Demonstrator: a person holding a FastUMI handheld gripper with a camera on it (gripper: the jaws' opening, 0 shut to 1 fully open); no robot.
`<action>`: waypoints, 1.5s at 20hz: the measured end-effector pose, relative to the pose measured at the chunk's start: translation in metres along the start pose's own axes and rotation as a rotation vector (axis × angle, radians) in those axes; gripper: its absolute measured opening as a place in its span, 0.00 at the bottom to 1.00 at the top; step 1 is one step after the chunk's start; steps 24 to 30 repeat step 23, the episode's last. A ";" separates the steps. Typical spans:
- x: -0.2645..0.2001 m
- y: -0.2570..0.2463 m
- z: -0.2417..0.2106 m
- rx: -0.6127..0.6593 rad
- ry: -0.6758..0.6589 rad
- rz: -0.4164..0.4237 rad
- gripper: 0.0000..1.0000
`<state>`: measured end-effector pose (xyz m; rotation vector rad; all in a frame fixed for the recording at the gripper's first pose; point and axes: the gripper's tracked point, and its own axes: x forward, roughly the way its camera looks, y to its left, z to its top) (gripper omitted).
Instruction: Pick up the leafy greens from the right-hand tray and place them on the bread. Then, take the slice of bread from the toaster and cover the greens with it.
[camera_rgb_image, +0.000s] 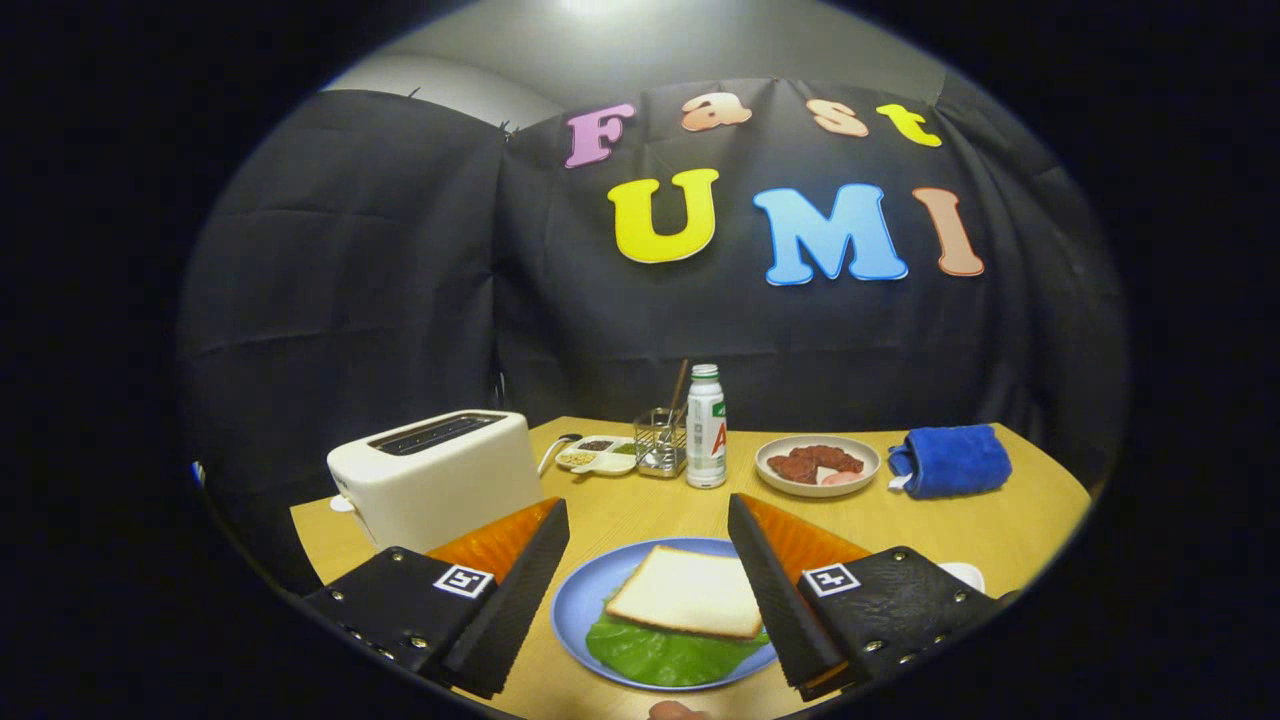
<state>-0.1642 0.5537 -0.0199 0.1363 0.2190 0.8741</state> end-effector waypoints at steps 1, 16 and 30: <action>-0.004 -0.011 0.007 -0.002 -0.015 -0.016 0.97; -0.075 -0.202 0.074 0.011 -0.197 -0.211 0.97; -0.146 -0.366 0.082 -0.159 -0.322 -0.301 0.97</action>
